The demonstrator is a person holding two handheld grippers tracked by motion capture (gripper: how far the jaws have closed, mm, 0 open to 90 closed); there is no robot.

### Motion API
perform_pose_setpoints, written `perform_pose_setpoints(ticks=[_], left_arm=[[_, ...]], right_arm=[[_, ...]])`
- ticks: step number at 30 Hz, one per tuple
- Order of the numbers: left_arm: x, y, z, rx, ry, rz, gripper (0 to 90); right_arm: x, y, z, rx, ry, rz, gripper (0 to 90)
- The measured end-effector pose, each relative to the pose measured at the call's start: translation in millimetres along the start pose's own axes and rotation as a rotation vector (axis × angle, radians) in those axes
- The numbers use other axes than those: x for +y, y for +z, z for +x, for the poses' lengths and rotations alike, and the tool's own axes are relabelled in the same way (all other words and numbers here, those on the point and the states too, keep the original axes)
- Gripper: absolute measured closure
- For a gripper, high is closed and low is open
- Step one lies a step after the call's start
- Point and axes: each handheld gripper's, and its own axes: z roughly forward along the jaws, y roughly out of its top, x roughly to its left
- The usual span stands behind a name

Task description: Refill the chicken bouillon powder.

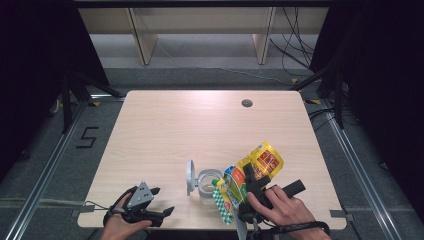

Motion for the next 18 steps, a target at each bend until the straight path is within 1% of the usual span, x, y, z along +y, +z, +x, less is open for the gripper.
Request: perform_pose_setpoints(ticks=[1,2,3,4,5,6,7,8,9,10,11,12,13,14,15,16,17,18], left_arm=[[0.0,0.0,0.0,0.002,0.0,0.0,19.6],[0.0,-0.3,0.0,0.004,0.001,-0.004,19.6],[0.3,-0.8,0.7,0.006,0.013,0.0,19.6],[0.7,-0.2,1.0,-0.004,0.012,-0.017,19.6],[0.6,-0.3,1.3,-0.002,0.013,-0.015,19.5],[0.3,0.2,1.0,0.003,0.012,-0.022,19.6],[0.2,0.3,0.7,0.003,0.011,-0.022,19.6],[0.4,-0.4,1.3,-0.001,0.024,-0.012,19.6],[0.1,0.5,-1.2,-0.001,-0.015,-0.021,19.6],[0.6,0.4,-0.6,-0.008,-0.008,-0.02,19.6],[0.7,0.3,-0.1,-0.008,0.001,-0.022,19.6],[0.5,-0.2,0.8,-0.006,0.014,-0.018,19.6],[0.6,-0.4,0.9,-0.006,0.015,-0.017,19.6],[0.5,0.2,0.5,-0.004,0.005,-0.024,19.6],[0.7,-0.4,1.2,-0.002,0.014,-0.015,19.6],[0.6,-0.4,0.8,-0.008,0.013,-0.016,19.6],[0.5,-0.3,0.8,-0.006,0.015,-0.018,19.6],[0.5,0.6,-0.1,-0.008,0.0,-0.03,19.6]], right_arm=[[-0.7,0.9,-1.7,-0.007,-0.024,-0.005,56.2],[-0.5,0.7,-1.5,-0.003,-0.016,0.002,56.2],[-0.3,0.4,-1.1,-0.005,-0.01,0.002,56.2],[-0.4,0.3,-1.3,-0.006,-0.013,-0.001,56.2],[-1.0,0.8,-2.6,-0.009,-0.033,-0.009,56.2],[-0.3,0.3,-1.5,-0.006,-0.013,-0.002,56.2],[0.2,0.1,-1.2,-0.005,-0.011,0.0,56.2],[0.5,-0.1,-1.1,-0.011,-0.02,0.001,56.3],[1.7,0.0,-2.1,-0.019,-0.046,-0.012,56.5],[1.3,-0.3,-3.3,-0.021,-0.075,-0.015,56.5],[1.5,-1.0,-2.8,-0.02,-0.054,-0.015,56.6],[0.8,-1.2,-3.9,-0.021,-0.066,-0.016,56.6],[0.6,-1.3,-3.7,-0.024,-0.051,-0.02,56.7],[0.5,-1.2,-3.3,-0.026,-0.046,-0.017,56.7],[-0.2,-0.7,-4.7,-0.028,-0.08,-0.014,56.8],[-0.3,-0.4,-5.0,-0.025,-0.087,-0.014,56.8],[0.3,-0.9,-2.1,-0.019,-0.038,-0.013,56.8],[0.2,-0.8,-2.6,-0.024,-0.045,-0.018,56.8]])
